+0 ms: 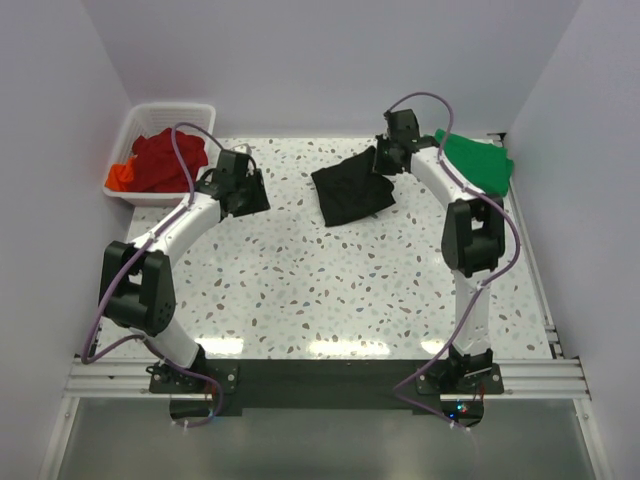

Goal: Fold and stack the t-shirts
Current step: Neatly place the folded tshirt to the corner

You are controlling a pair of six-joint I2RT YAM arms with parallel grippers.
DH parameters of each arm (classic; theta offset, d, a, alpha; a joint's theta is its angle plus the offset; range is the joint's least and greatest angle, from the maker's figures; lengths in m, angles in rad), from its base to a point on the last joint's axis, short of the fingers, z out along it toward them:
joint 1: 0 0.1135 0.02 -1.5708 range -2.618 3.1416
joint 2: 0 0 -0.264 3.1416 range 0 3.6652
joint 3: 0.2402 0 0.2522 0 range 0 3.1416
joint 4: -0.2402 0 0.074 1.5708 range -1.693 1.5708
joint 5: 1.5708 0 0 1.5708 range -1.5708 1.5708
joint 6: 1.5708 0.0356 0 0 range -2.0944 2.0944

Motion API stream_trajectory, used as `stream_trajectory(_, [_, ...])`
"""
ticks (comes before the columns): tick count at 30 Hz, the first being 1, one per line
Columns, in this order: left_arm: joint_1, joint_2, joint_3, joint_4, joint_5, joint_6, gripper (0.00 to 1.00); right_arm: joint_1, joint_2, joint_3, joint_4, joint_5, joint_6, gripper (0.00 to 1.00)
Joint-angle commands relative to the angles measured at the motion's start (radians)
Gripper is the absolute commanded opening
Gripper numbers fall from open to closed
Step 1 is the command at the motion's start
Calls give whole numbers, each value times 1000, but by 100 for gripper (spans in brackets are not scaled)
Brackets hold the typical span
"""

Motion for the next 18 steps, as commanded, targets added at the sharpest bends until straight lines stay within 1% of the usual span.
stream_trajectory(1, [11, -21, 15, 9, 5, -3, 53, -9, 25, 105, -32, 191, -56, 0])
stream_trajectory(2, [11, -18, 17, 8, 5, -5, 53, -12, 33, 122, -37, 236, -62, 0])
stream_trajectory(4, [10, -17, 20, 4, 6, -6, 53, -26, 54, 188, -62, 280, -76, 0])
stream_trajectory(6, [11, -20, 21, 0, 5, -8, 53, -41, 94, 263, -80, 303, -87, 0])
stream_trajectory(12, [11, -24, 21, -15, -5, -5, 53, -100, 168, 404, -95, 363, -138, 0])
stream_trajectory(14, [10, -23, 21, -23, -11, -3, 53, -124, 172, 424, -94, 383, -141, 0])
stream_trajectory(18, [10, -14, 23, -29, -12, -6, 53, -153, 143, 397, -45, 452, -167, 0])
